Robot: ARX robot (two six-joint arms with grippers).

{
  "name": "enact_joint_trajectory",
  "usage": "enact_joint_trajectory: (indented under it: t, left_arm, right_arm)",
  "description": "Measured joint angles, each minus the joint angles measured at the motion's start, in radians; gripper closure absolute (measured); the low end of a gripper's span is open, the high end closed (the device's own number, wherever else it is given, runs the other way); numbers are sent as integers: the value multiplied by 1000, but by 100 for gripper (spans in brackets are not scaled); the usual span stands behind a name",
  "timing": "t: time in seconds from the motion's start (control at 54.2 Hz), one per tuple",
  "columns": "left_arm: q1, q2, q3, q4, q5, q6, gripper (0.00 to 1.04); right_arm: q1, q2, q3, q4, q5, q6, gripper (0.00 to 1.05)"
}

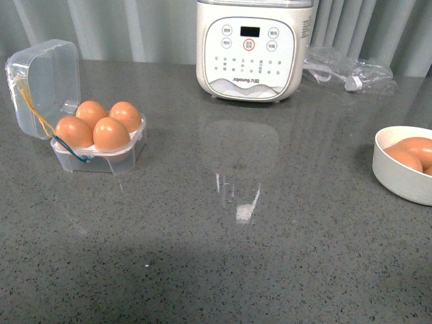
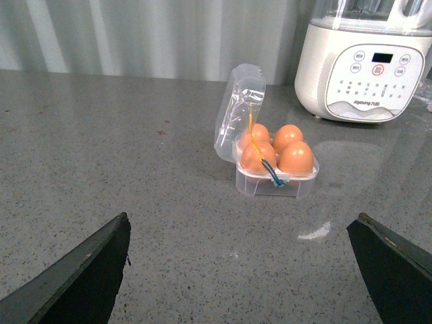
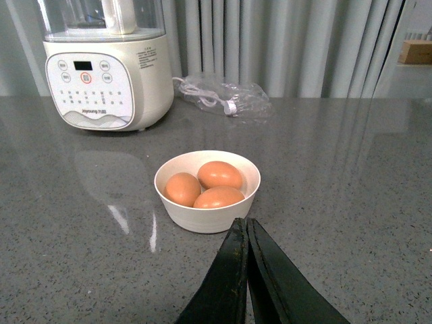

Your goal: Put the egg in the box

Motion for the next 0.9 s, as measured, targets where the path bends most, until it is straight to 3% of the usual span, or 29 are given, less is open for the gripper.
enact_joint_trajectory:
  t: [0.369,0.48,0.793,0.904]
  left_arm:
    - [0,-1,0,0,0,0,7]
    - [0,-1,0,0,0,0,7]
    - [0,2,1,-2,0,0,7]
    - [7,219,144,-357,3,-53,7]
  right_arm:
    - [0,-1,0,0,0,0,25]
    - [0,-1,0,0,0,0,8]
    - [0,-1,0,0,0,0,7]
    - [0,0,0,0,0,0,7]
